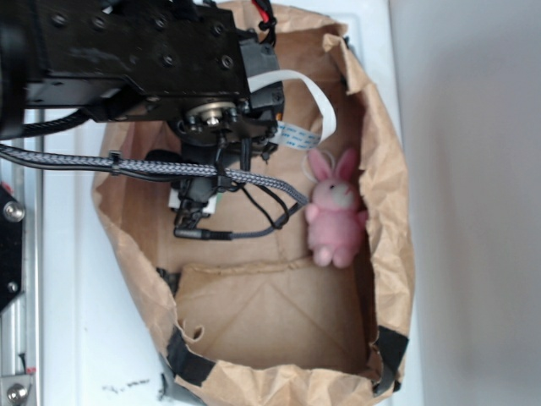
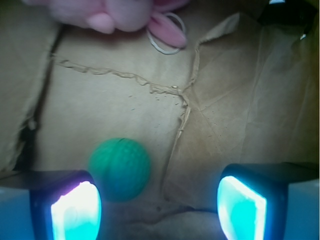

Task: Grab the green ball.

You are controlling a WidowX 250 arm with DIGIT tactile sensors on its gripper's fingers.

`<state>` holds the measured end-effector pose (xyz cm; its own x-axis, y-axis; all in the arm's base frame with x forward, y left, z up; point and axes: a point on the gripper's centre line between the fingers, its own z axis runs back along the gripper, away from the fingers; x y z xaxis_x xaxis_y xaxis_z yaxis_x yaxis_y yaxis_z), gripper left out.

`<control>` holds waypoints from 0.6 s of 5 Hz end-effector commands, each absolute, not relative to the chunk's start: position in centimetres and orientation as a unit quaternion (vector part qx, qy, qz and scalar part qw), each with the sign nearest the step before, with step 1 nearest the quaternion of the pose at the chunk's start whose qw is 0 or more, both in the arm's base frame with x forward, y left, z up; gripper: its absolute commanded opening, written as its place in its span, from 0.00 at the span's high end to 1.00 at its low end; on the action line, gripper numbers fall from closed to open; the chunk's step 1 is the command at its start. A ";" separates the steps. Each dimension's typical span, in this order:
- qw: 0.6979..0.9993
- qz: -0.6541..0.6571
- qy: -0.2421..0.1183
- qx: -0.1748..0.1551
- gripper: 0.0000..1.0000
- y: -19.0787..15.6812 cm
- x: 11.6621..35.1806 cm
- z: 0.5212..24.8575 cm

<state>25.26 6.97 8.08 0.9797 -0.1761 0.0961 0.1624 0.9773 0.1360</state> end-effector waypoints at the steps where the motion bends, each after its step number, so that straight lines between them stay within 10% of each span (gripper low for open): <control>1: 0.994 -0.049 -0.020 0.092 0.00 6.1 25.9 7.9; 3: 0.995 -0.020 0.001 0.101 0.00 5.5 26.5 8.1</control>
